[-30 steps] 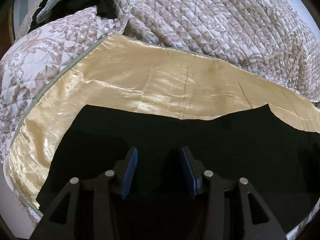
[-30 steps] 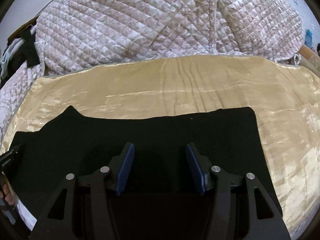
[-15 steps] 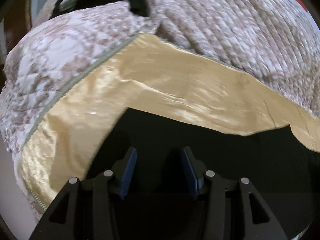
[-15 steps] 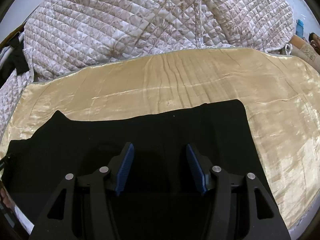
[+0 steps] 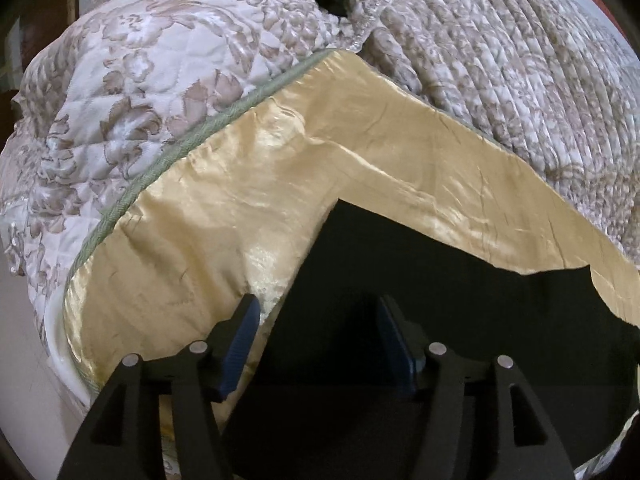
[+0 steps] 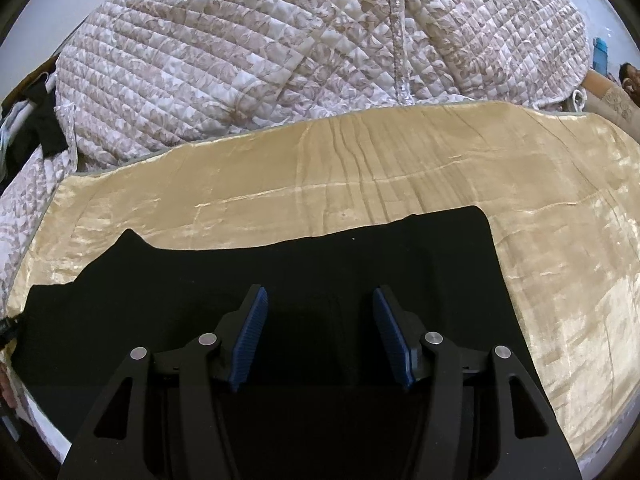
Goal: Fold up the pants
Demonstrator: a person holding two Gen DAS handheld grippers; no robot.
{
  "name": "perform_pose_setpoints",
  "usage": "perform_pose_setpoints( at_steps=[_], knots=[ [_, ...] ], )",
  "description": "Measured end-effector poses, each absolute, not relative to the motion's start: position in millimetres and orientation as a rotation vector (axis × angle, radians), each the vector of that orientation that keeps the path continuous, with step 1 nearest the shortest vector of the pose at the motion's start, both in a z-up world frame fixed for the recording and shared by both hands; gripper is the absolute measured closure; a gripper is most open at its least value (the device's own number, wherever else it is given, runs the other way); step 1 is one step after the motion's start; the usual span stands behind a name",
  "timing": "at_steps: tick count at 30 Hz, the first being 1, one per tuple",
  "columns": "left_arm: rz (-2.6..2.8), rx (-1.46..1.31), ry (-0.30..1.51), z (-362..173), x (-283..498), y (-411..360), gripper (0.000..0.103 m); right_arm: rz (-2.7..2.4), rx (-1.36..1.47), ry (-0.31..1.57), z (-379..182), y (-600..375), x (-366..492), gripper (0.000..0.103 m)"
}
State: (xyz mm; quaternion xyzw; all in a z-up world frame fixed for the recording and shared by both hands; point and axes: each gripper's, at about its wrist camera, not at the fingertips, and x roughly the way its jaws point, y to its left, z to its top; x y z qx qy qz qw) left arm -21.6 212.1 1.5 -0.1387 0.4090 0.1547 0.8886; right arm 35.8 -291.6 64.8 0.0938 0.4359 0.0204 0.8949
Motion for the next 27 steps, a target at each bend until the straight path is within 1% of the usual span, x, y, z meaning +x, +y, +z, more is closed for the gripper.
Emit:
perform_pose_setpoints(
  at_steps=[4,10,11,12,14,17,18,19,21,24,27],
  knots=[
    [0.314,-0.302,0.842,-0.5,-22.8,216.0,0.04,0.054,0.198,0.895,65.8,-290.3,34.9,0.047],
    [0.245,-0.244,0.856,2.0,-25.8,193.7,0.04,0.066,0.199,0.886,67.5,-288.5,34.2,0.047],
    [0.242,-0.248,0.854,2.6,-26.7,193.4,0.044,0.067,0.199,0.885,67.7,-288.2,33.9,0.047],
    [0.247,-0.252,0.849,3.2,-27.5,194.2,0.052,0.069,0.199,0.885,67.8,-287.9,33.8,0.047],
    [0.264,-0.259,0.844,2.7,-27.9,196.8,0.059,0.074,0.201,0.886,67.8,-287.2,34.3,0.047],
    [0.276,-0.236,0.841,0.8,-25.7,193.9,0.064,0.082,0.202,0.89,68.8,-286.0,34.8,0.047],
    [0.273,-0.22,0.84,0.8,-25.2,190.8,0.071,0.085,0.202,0.888,69.2,-285.5,34.7,0.047],
    [0.266,-0.21,0.839,1.0,-24.7,188.0,0.074,0.091,0.201,0.886,69.4,-284.9,34.6,0.047],
    [0.238,-0.201,0.836,1.7,-23.6,181.6,0.092,0.099,0.205,0.887,69.2,-284.5,34.4,0.047],
    [0.235,-0.202,0.825,4.3,-24.5,179.0,0.093,0.111,0.215,0.89,69.1,-284.7,33.2,0.047],
    [0.188,-0.261,0.79,12.6,-27.8,177.7,0.094,0.117,0.227,0.879,71.9,-287.1,31.3,0.047]
  ],
)
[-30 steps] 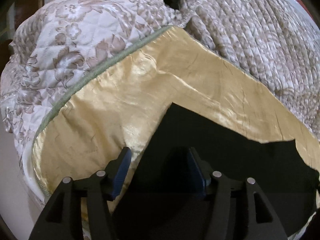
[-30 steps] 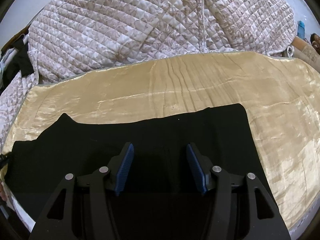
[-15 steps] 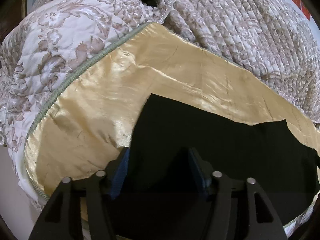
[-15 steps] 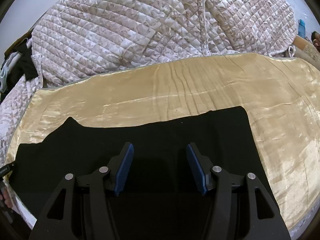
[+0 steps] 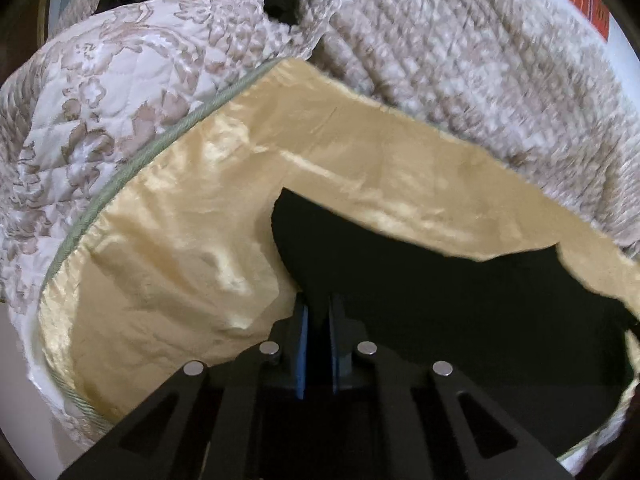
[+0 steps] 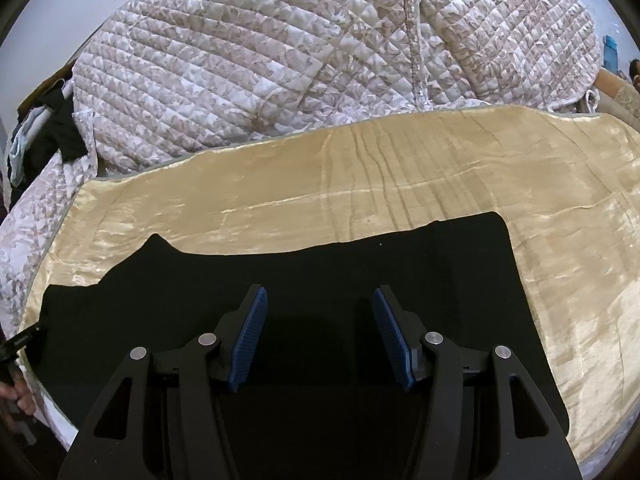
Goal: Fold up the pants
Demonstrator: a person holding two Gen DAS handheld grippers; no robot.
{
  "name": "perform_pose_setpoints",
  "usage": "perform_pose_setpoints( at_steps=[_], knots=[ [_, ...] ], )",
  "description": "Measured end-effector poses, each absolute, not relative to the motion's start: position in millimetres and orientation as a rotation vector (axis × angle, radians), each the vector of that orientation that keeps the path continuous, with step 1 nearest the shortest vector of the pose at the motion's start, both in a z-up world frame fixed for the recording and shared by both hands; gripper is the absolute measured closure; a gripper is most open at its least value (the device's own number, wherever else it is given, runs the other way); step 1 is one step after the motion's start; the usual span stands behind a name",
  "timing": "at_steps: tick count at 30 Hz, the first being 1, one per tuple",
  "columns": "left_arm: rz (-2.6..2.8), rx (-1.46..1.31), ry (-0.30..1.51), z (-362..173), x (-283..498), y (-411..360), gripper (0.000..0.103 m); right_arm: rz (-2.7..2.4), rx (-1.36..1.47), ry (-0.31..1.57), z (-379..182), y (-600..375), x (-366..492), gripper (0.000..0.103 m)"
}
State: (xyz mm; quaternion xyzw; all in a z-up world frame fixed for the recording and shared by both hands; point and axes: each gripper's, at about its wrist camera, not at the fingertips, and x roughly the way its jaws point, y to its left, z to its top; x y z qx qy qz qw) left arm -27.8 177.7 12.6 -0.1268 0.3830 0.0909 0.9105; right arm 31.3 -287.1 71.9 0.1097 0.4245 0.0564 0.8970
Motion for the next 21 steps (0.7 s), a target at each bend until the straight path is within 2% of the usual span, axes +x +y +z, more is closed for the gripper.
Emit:
perform_pose_setpoints(
  at_steps=[6,12,21],
  knots=[
    [-0.018,-0.372,0.709,41.4,-30.5,141.9,0.094,0.121,0.268,0.867,74.5,-294.0,30.3,0.047],
    [-0.216,-0.423,0.724,49.4,-14.8,67.0,0.094,0.128,0.288,0.862,75.1,-297.5,30.1,0.047],
    [-0.401,-0.386,0.868,13.6,19.5,-61.7,0.094,0.13,0.312,0.862,76.2,-306.0,27.9,0.047]
  ],
)
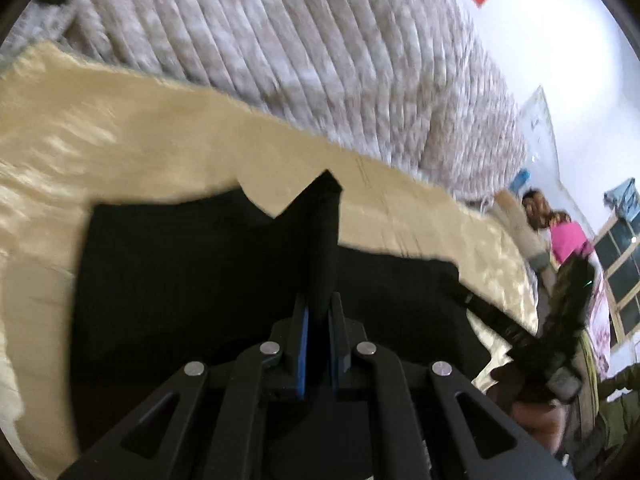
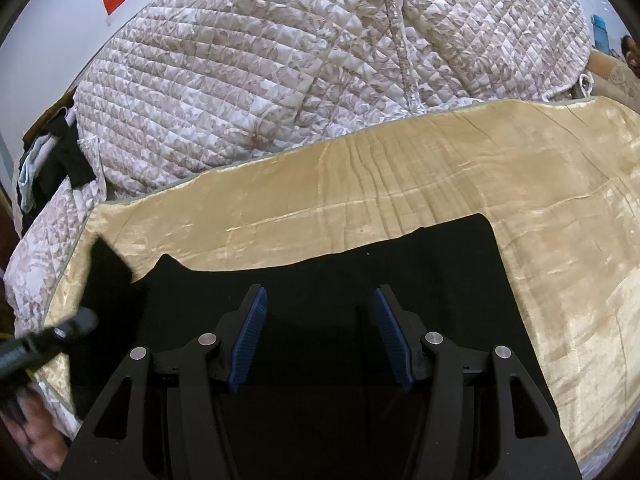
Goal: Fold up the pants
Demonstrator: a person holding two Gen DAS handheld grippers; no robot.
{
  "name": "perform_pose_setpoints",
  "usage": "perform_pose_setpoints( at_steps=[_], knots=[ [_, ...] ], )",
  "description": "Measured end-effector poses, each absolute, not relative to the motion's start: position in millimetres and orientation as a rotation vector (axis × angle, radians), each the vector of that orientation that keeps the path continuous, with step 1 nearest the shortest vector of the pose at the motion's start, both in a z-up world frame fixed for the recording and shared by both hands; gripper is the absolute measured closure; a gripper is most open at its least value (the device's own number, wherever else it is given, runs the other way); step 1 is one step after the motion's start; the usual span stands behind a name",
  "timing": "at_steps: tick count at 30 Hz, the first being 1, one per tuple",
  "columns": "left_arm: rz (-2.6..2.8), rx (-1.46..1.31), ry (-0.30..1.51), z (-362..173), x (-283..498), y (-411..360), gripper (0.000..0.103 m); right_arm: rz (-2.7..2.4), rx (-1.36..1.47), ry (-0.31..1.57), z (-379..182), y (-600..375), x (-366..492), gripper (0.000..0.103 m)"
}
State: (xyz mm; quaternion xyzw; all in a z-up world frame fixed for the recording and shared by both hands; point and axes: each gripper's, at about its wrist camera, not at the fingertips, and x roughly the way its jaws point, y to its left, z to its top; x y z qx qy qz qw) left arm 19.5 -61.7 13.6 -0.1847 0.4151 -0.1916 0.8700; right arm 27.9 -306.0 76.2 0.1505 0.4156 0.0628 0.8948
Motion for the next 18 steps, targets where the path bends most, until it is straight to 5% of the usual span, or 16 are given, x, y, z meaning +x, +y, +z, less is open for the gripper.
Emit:
perform_pose_setpoints(
  at_steps=[5,14,18],
  knots=[
    [-0.419,-0.351,0.943,-8.4,21.4,-84.9,0.092,0.127,0.336,0.864,75.3,-313.5,28.2,0.047],
    [-0.525,-0.37,0.818,41.4,-3.8,-36.2,0.061,0.218,0.389,0.87,76.1,-307.4,28.7,0.047],
    [-0.36,-0.258,0.786,42.1,-4.9,1.8,0.061,0.354,0.462,0.909,70.2,-297.0,31.5,0.047]
  ],
)
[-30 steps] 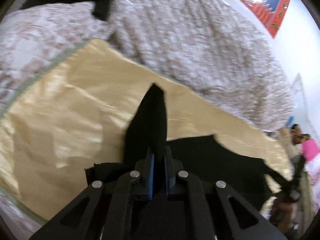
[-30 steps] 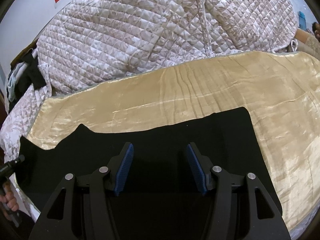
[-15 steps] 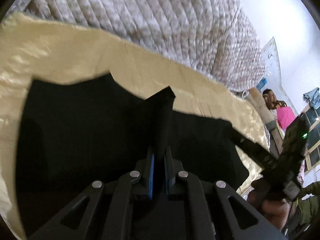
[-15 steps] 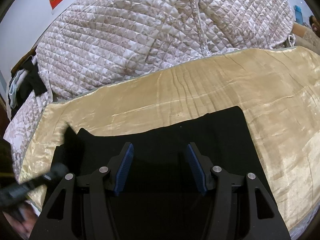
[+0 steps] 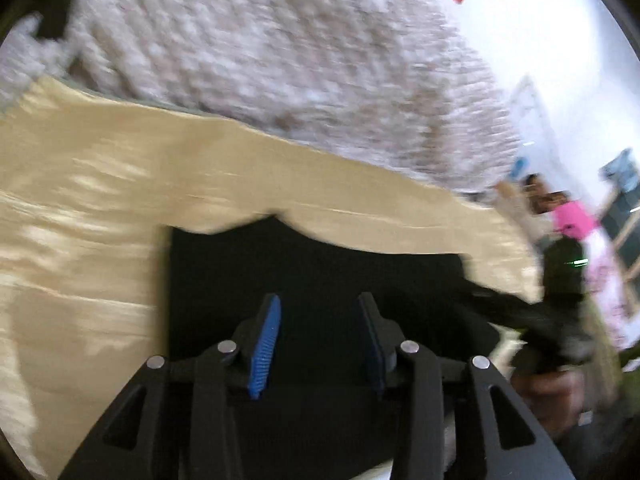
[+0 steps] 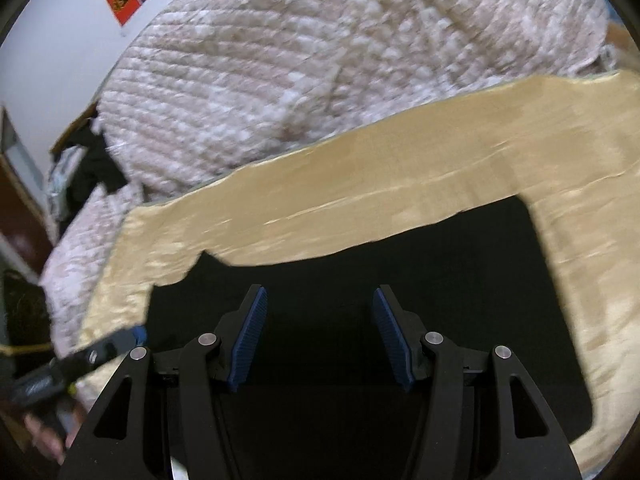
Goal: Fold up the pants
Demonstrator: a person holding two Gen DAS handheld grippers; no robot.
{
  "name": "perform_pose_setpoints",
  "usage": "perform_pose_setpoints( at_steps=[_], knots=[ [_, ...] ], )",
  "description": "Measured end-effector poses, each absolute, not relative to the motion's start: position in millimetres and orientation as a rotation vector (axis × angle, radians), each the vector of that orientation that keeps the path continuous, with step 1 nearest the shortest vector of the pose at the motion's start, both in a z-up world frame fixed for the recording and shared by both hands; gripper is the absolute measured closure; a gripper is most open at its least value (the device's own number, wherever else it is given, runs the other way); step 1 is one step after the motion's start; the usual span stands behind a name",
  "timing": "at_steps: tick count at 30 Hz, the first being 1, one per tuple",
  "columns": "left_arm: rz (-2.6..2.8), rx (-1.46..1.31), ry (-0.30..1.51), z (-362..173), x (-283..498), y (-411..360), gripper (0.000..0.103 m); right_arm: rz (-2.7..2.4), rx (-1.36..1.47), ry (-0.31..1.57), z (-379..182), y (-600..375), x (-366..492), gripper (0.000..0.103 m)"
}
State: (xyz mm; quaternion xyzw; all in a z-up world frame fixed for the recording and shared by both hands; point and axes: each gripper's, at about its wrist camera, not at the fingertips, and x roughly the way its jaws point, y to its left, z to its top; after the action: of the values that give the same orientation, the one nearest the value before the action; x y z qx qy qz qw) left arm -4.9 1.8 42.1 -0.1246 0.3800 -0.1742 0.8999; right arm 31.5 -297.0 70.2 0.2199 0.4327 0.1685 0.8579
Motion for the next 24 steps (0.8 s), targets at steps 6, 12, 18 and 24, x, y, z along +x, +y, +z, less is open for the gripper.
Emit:
perform_pose_setpoints(
  at_steps=[6,12,18,24],
  knots=[
    [-0.244,-0.27,0.838,6.8,-11.2,39.7,0.061,0.535,0.462,1.036,53.2,-261.3,34.7,0.047],
    [-0.219,-0.213,0.857,-4.3,-12.2,36.2,0.061,0.592,0.412,1.098,44.3,-239.9,32.2,0.047],
    [-0.212,-0.219,0.842,-2.2,-8.1,33.1,0.061,0.605,0.42,1.101,37.9,-229.2,35.5,0.05],
    [-0.204,-0.214,0.817,3.6,-6.4,33.9,0.061,0.535,0.44,1.089,37.6,-234.6,39.8,0.099]
  ],
)
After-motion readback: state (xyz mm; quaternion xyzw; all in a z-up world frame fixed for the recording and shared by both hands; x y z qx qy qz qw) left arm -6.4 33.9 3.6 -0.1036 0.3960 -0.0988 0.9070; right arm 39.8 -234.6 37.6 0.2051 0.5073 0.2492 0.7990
